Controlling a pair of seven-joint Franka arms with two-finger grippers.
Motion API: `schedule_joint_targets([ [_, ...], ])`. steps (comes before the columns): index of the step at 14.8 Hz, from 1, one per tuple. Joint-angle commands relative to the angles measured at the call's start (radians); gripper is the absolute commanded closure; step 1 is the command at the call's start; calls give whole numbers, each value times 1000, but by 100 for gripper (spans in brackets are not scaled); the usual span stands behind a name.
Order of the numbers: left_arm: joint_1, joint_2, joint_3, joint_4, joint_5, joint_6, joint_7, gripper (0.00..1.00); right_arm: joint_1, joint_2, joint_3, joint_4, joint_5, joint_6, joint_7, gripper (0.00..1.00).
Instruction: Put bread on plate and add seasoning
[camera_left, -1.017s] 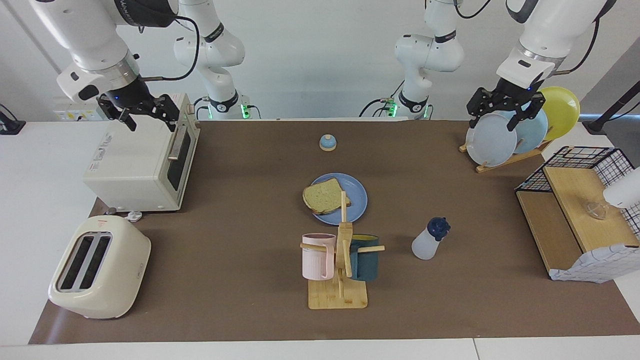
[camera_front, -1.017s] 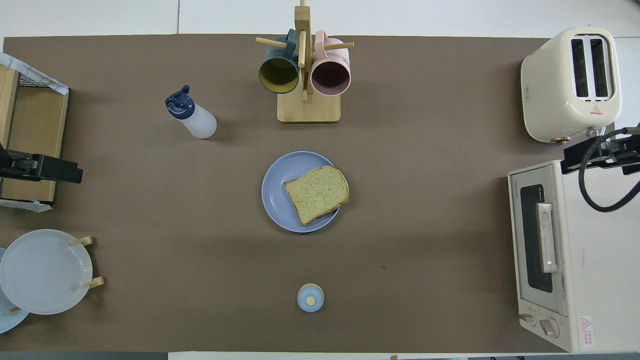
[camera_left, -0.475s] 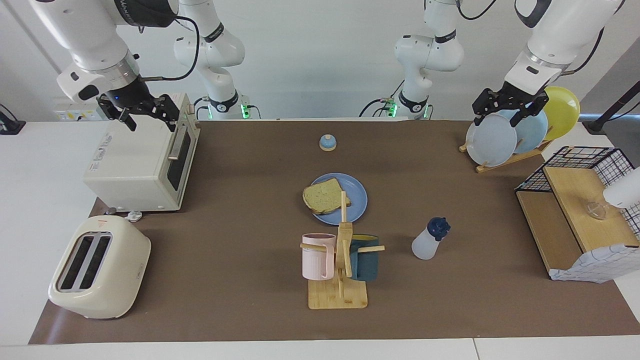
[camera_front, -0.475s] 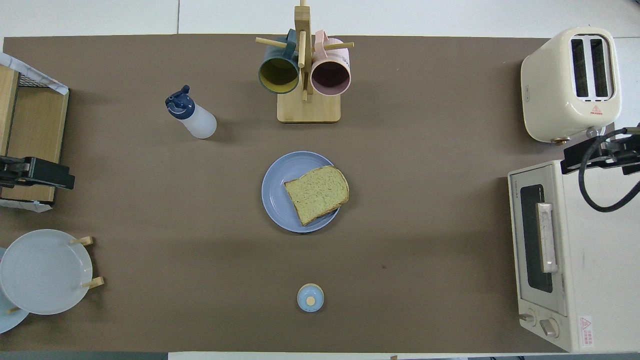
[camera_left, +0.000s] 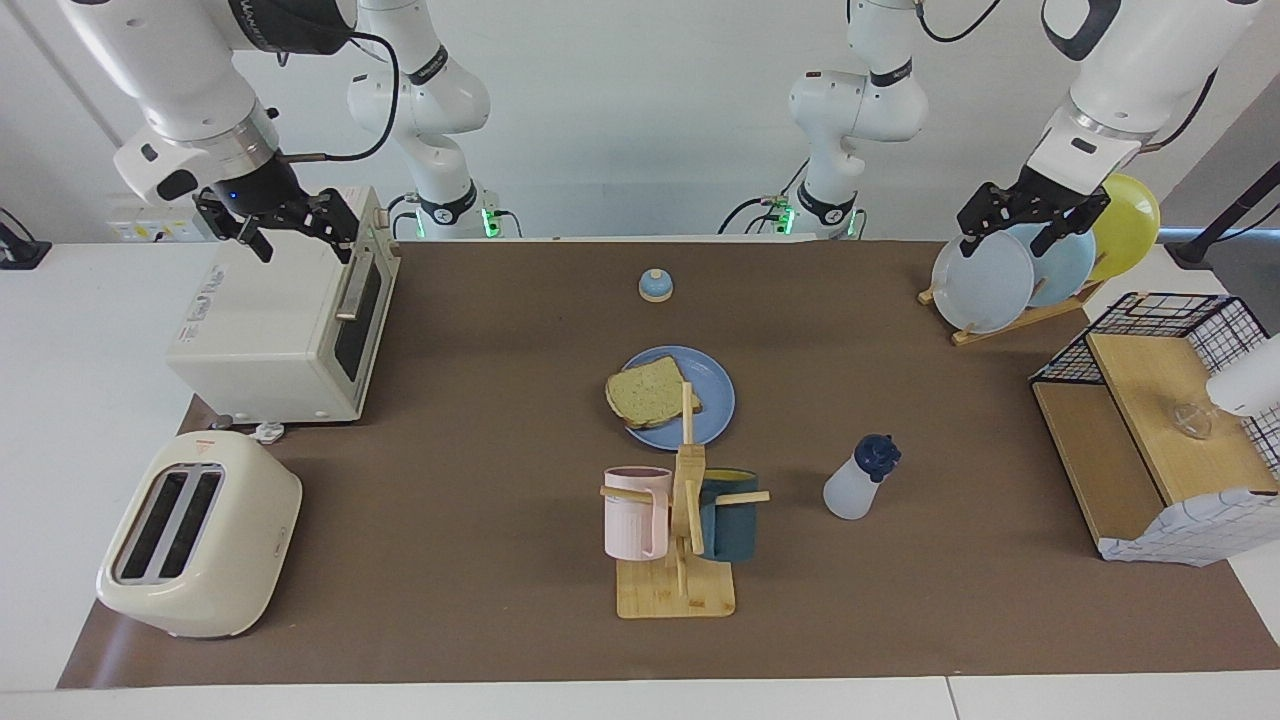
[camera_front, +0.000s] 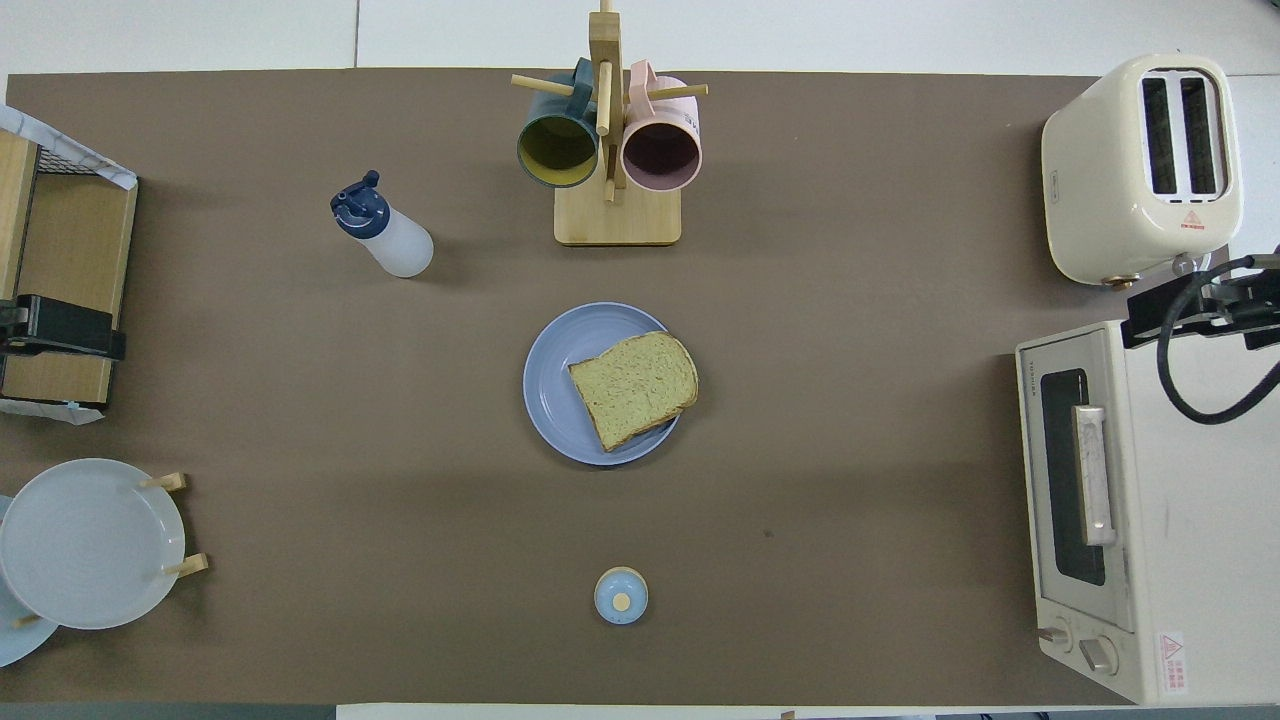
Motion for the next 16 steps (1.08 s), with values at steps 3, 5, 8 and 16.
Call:
schedule_joint_targets([
  [3, 188, 105, -170, 162, -14, -70, -7, 0, -8, -12, 1, -18, 20, 8, -11, 0],
  [5, 182, 98, -169, 175, -12, -74, -7, 0, -8, -12, 1, -18, 20, 8, -11, 0],
  [8, 161, 29, -166, 14, -9, -20, 4, 0, -8, -12, 1, -18, 20, 8, -11, 0],
  [16, 113, 56, -128, 53, -11, -69, 4, 0, -8, -12, 1, -18, 20, 8, -11, 0],
])
